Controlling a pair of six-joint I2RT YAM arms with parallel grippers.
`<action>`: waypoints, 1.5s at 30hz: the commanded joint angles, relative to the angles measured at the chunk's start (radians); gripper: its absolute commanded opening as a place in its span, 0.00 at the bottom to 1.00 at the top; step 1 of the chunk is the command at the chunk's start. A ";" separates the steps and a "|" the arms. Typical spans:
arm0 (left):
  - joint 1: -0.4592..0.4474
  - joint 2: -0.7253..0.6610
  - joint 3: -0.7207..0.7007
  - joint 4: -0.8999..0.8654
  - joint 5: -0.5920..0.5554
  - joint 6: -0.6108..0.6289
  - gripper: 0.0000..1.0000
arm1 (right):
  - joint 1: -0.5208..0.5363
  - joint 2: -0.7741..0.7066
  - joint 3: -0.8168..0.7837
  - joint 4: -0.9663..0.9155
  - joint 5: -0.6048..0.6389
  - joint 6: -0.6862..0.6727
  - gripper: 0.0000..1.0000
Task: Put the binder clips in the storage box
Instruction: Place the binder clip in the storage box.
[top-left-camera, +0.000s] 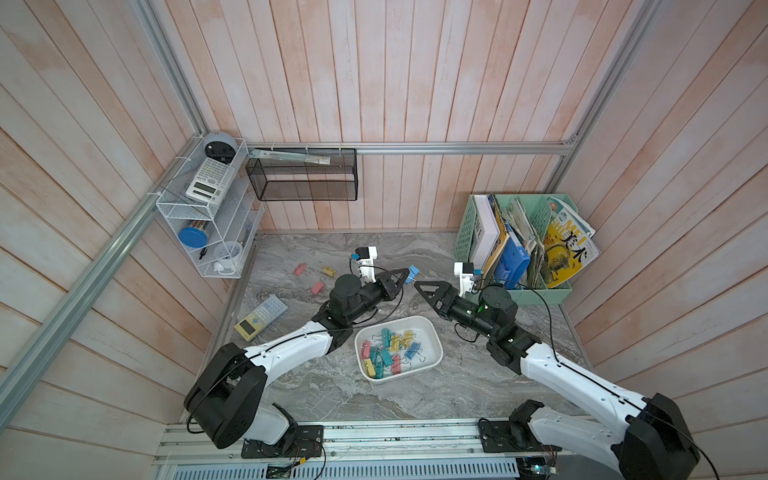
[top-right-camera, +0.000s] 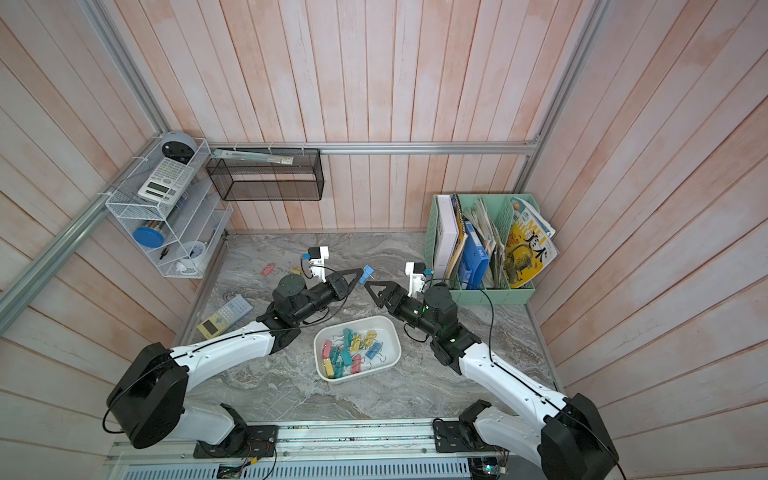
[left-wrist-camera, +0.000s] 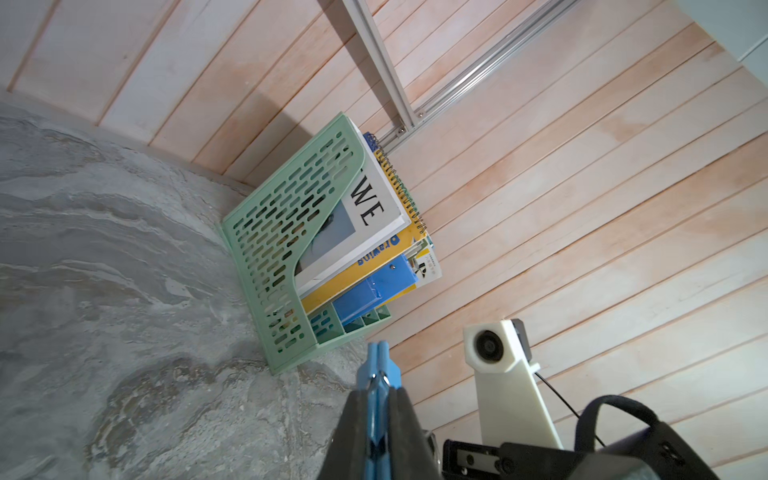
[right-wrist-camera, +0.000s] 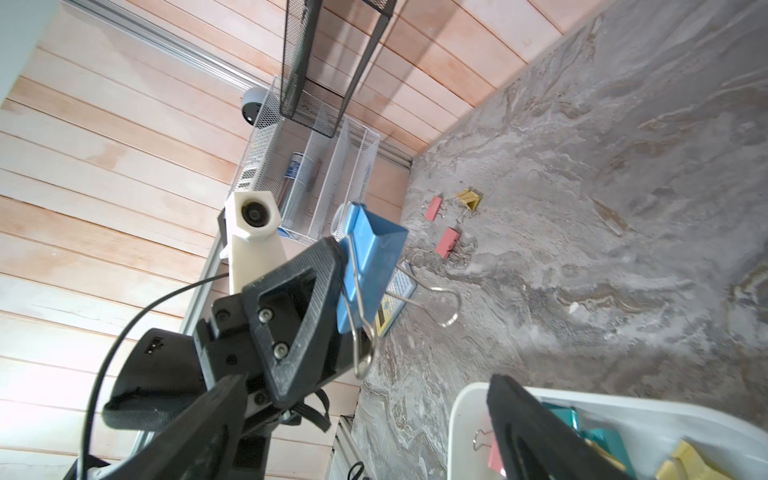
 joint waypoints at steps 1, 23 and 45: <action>-0.015 0.012 -0.005 0.151 0.001 -0.040 0.00 | -0.006 0.013 -0.019 0.135 0.005 0.053 0.68; -0.051 -0.001 0.010 0.068 0.002 0.007 0.00 | -0.026 -0.048 -0.023 0.124 0.029 0.049 0.00; 0.071 -0.375 0.042 -0.752 -0.559 0.480 1.00 | 0.347 -0.119 0.178 -1.092 0.499 -0.466 0.00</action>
